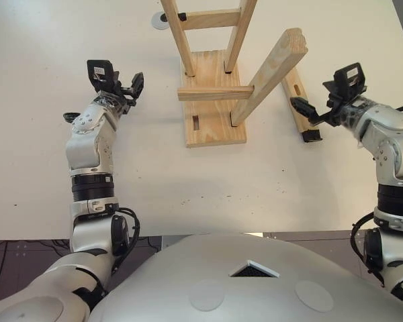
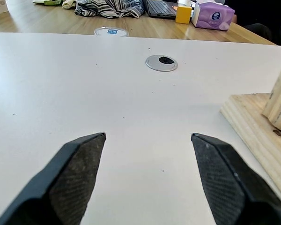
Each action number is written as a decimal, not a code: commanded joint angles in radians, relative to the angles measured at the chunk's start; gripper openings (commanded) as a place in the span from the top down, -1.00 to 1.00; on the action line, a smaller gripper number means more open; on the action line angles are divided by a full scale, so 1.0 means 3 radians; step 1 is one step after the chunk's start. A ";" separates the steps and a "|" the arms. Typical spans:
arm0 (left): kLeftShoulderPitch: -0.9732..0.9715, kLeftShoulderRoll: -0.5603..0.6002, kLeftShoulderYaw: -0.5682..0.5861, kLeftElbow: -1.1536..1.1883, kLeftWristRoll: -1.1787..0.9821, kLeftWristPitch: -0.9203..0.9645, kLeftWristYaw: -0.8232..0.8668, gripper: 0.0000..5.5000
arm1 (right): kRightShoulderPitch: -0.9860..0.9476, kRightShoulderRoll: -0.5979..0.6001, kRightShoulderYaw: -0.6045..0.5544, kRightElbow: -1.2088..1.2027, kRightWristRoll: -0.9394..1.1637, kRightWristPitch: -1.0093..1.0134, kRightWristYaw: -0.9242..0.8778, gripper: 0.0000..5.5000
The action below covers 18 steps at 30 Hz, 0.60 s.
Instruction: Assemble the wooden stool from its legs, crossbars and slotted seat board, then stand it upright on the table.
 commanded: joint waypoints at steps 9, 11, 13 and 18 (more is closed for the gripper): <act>-0.0017 0.0043 0.0024 -0.0052 0.0019 0.0024 0.0031 -0.22 | 0.0280 0.0130 0.0061 0.0191 -0.0139 0.0022 -0.0206 -0.10; -0.0041 0.0050 0.0034 -0.0036 0.0026 -0.0014 0.0035 -0.22 | 0.0232 0.0193 0.0030 0.0224 -0.0166 -0.0156 -0.0276 0.00; -0.0072 0.0060 0.0060 -0.0044 0.0022 -0.0061 0.0045 -0.22 | 0.0154 0.0273 -0.0030 0.0267 -0.0201 -0.0349 -0.0338 0.11; -0.0256 0.0089 0.0300 -0.0129 -0.0288 -0.0105 -0.0103 -0.22 | -0.0259 0.0452 -0.0311 0.0402 -0.0065 -0.0917 -0.0339 0.27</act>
